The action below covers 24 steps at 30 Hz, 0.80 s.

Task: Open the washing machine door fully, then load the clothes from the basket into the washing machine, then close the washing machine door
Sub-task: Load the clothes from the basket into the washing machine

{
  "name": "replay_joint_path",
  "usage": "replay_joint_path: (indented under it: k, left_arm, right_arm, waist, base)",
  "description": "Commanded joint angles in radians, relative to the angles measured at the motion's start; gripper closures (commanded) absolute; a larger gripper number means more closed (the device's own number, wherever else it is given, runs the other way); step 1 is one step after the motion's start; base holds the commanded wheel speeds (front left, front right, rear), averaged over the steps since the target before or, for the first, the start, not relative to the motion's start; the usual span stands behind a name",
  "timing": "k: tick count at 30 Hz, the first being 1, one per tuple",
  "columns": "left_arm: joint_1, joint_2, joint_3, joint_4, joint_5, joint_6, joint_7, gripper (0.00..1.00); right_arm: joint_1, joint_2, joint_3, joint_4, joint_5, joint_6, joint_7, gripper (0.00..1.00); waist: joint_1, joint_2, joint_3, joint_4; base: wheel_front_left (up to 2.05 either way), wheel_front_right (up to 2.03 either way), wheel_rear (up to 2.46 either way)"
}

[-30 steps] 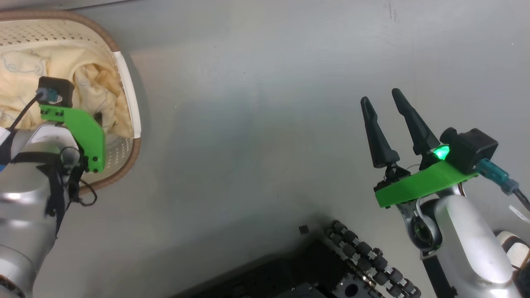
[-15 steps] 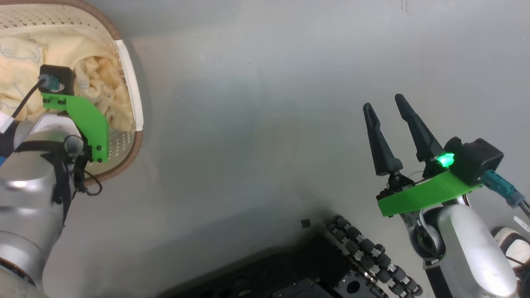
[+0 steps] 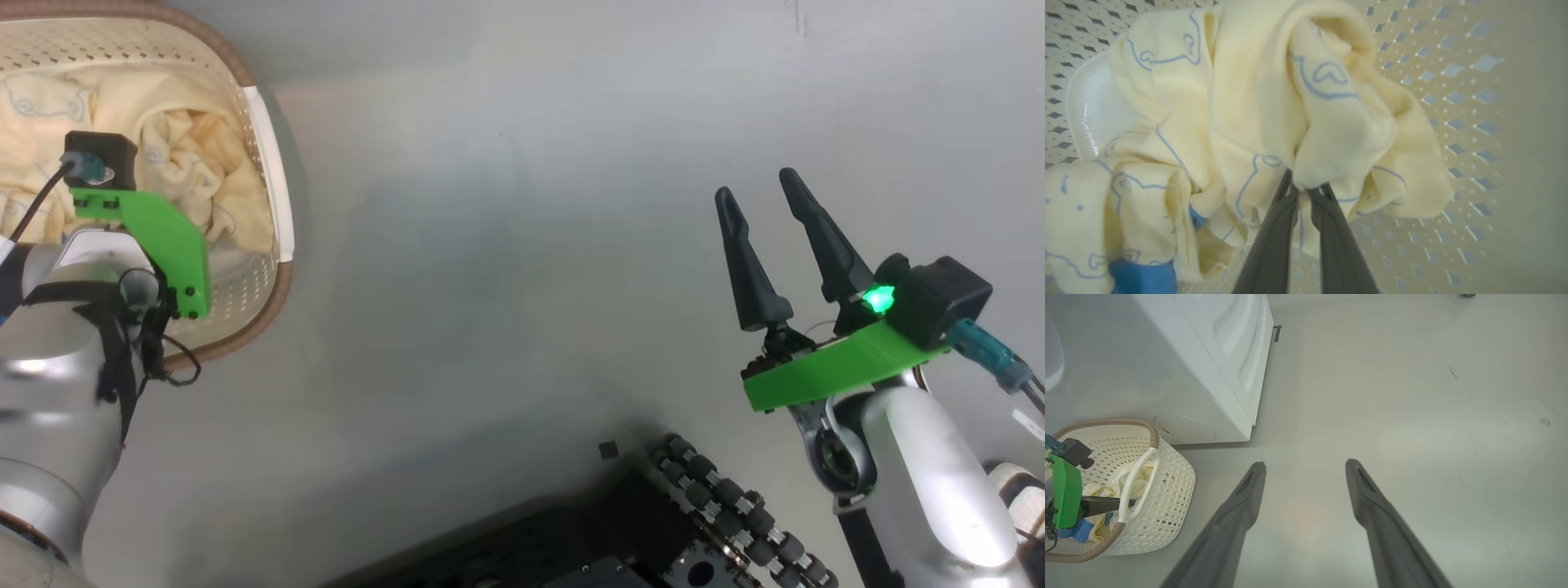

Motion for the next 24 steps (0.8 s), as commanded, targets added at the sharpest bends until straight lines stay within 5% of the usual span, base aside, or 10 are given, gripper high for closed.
replay_joint_path:
  k: [1, 11, 24]
  left_arm:
    - [0.015, 0.036, 0.023, 0.001, -0.008, 0.001, -0.018, 1.00]
    - [0.052, 0.055, 0.045, 0.002, -0.048, -0.006, -0.100, 1.00]
    - [0.180, 0.009, 0.052, -0.050, -0.103, -0.007, -0.245, 1.00]
  right_arm:
    - [0.020, -0.003, 0.016, -0.015, 0.003, 0.000, -0.010, 0.00]
    - [-0.046, -0.003, 0.041, 0.027, 0.025, 0.000, -0.010, 0.00]
    - [-0.043, -0.003, 0.020, 0.099, -0.019, 0.000, -0.010, 0.00]
  waist:
    - [0.0000, 0.0000, -0.010, -0.003]
    - [0.0000, 0.0000, -0.084, -0.015]
    - [0.0000, 0.0000, -0.275, 0.068]
  base:
    - [0.00, 0.00, 0.00]
    - [0.00, 0.00, 0.00]
    - [0.00, 0.00, 0.00]
